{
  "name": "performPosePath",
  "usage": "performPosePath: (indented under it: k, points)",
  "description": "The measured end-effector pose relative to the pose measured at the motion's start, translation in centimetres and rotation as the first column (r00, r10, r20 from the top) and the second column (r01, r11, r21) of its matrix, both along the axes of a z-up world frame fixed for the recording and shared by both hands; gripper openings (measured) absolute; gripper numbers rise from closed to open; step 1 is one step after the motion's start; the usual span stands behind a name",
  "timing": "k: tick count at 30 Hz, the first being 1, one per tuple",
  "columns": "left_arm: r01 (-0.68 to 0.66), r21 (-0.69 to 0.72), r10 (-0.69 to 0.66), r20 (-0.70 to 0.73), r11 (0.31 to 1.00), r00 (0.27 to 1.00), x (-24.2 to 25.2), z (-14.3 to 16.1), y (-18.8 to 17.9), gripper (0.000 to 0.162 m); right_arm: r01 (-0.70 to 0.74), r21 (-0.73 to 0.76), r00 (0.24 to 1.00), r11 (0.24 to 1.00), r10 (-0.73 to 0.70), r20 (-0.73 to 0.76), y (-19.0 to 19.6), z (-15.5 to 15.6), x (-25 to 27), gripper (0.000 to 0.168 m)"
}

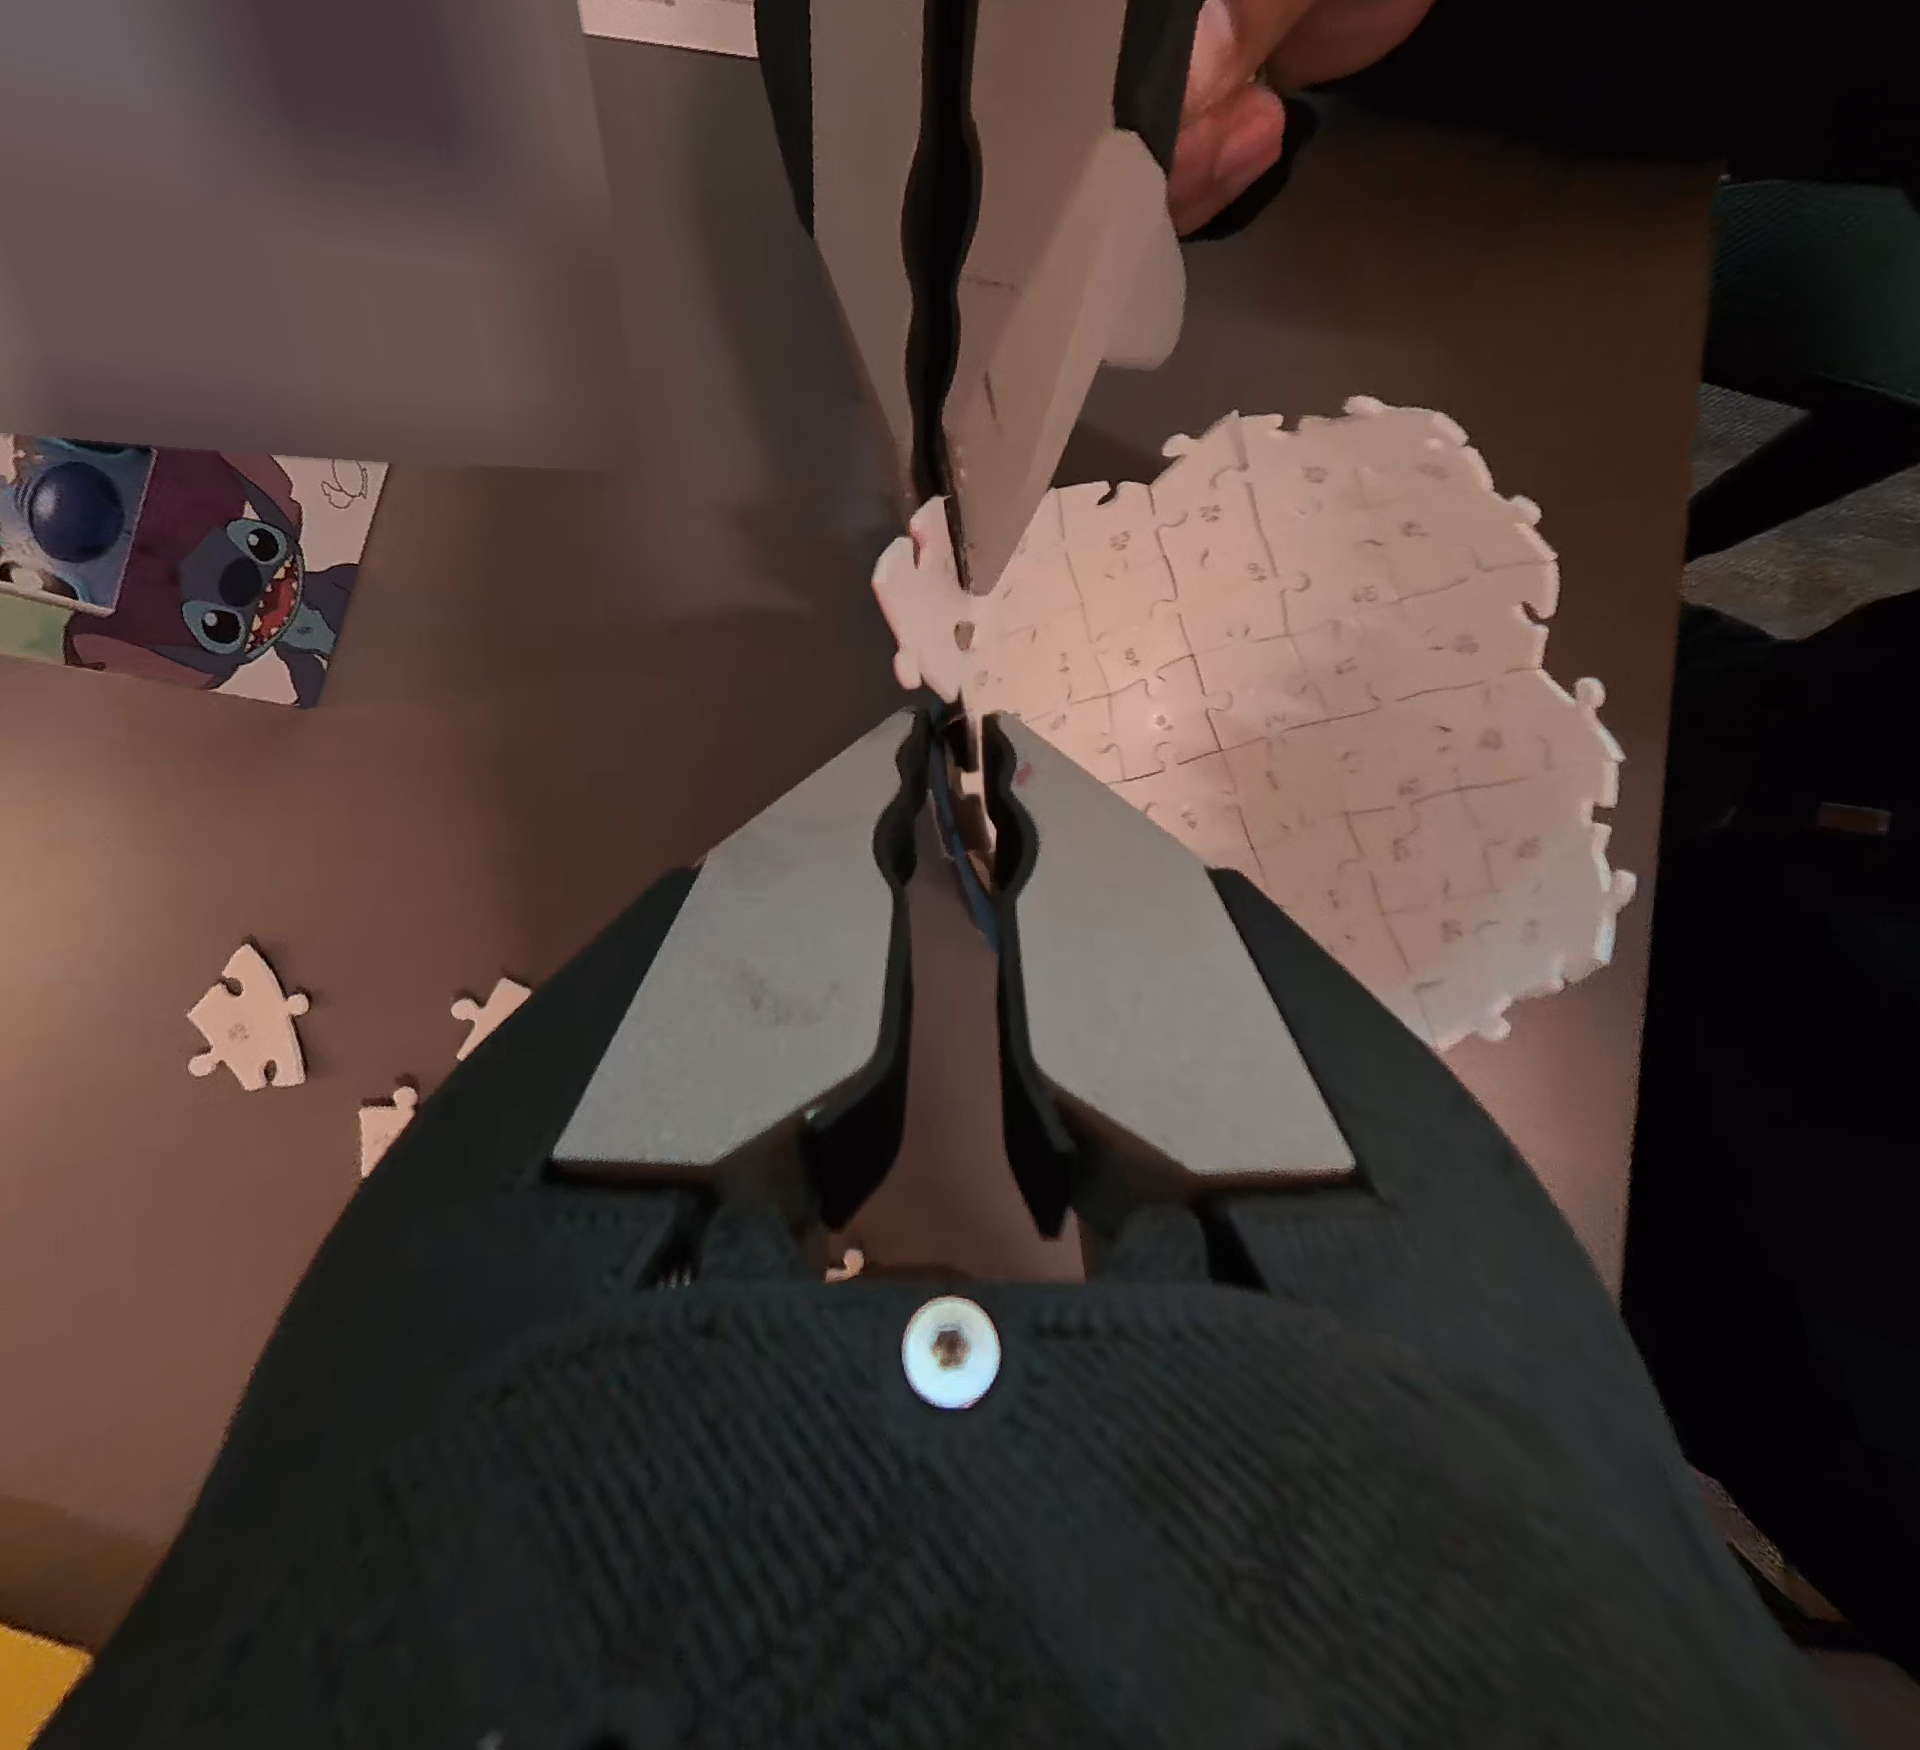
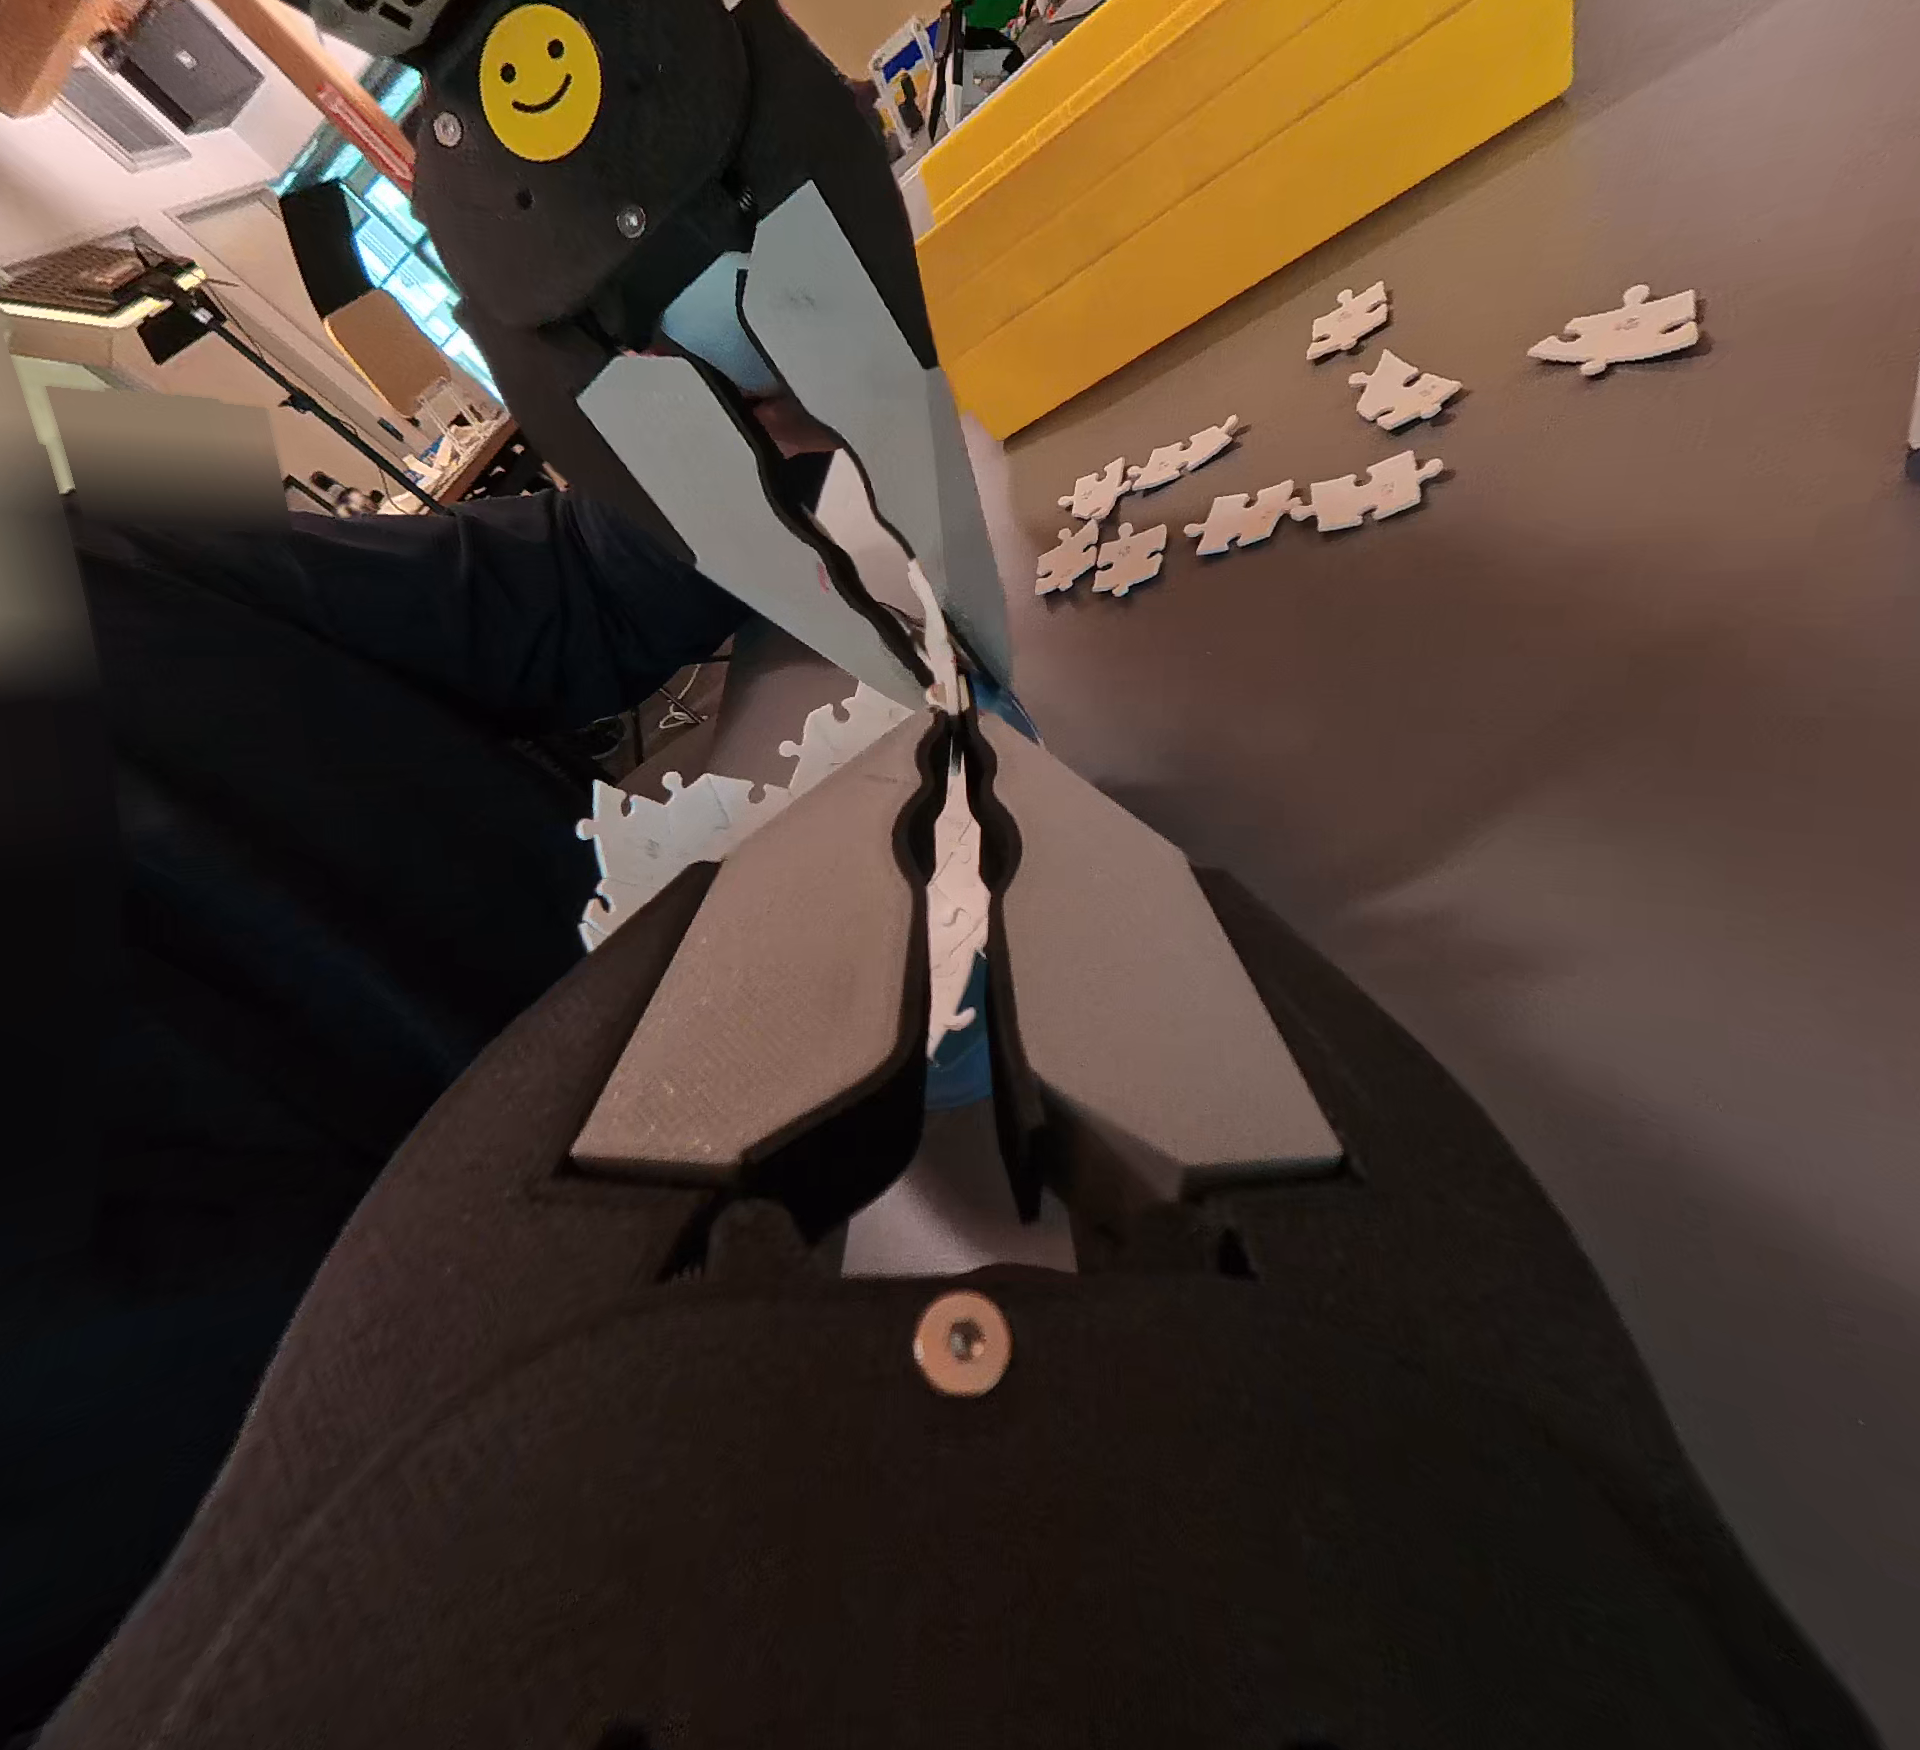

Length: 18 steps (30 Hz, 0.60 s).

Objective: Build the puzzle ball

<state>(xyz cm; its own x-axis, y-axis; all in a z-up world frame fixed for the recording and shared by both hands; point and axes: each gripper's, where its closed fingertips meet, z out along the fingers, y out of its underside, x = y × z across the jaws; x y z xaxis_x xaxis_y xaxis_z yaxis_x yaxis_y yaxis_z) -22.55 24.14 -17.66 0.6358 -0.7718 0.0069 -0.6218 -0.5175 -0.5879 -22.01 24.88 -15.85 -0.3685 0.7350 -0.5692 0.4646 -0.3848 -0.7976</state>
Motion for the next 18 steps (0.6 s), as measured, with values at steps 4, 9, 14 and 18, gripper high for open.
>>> performPosePath:
  k: [4,9,14,18]
  points:
    - [-0.003,0.036,0.004,-0.041,0.999,0.999,0.09,-0.07,0.2,0.004,-0.005,0.006,1.0,1.0,0.005,0.001,-0.04,0.09,0.16,0.0]
    - [-0.011,0.034,0.013,-0.046,0.999,0.999,0.09,-0.13,0.21,0.004,-0.005,0.017,1.0,1.0,0.005,0.005,-0.04,0.05,0.2,0.0]
    - [-0.009,0.043,0.011,-0.06,0.999,0.998,0.0,-0.21,0.26,0.003,0.027,0.101,0.999,0.995,-0.025,-0.023,0.37,0.31,0.14,0.0]
    - [-0.007,0.047,0.01,-0.07,0.999,0.998,0.0,-0.23,0.29,0.003,0.024,0.067,0.999,0.997,-0.022,-0.027,0.38,0.41,0.07,0.0]
